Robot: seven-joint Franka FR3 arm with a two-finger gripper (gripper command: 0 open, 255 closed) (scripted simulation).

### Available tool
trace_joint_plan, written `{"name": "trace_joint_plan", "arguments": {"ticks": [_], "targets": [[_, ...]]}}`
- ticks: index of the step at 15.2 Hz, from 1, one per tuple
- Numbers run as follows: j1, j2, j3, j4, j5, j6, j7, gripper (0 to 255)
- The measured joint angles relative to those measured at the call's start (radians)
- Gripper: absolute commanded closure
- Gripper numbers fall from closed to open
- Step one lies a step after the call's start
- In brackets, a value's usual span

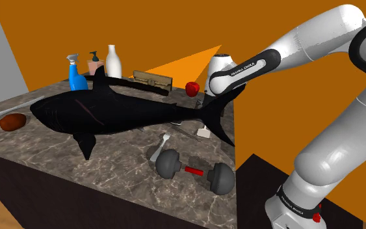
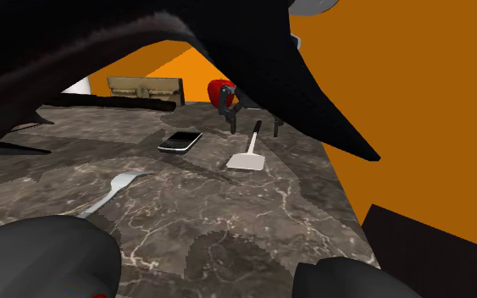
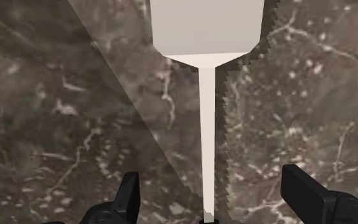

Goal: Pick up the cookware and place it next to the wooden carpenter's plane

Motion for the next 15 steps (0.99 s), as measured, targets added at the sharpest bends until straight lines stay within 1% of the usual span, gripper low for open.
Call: {"name": "trace_joint_plan", "arguments": {"ticks": [2,3,13,15], "targets": [[0.0,0.0,0.0,0.0,0.0,0.0,0.0,0],[0.0,0.0,0.0,0.0,0.0,0.0,0.0,255],[0.0,0.0,0.0,0.0,0.0,0.001,0.0,255],[0.0,-0.007,-0.001,0.009,0.003,-0.015,-0.003,255]]}}
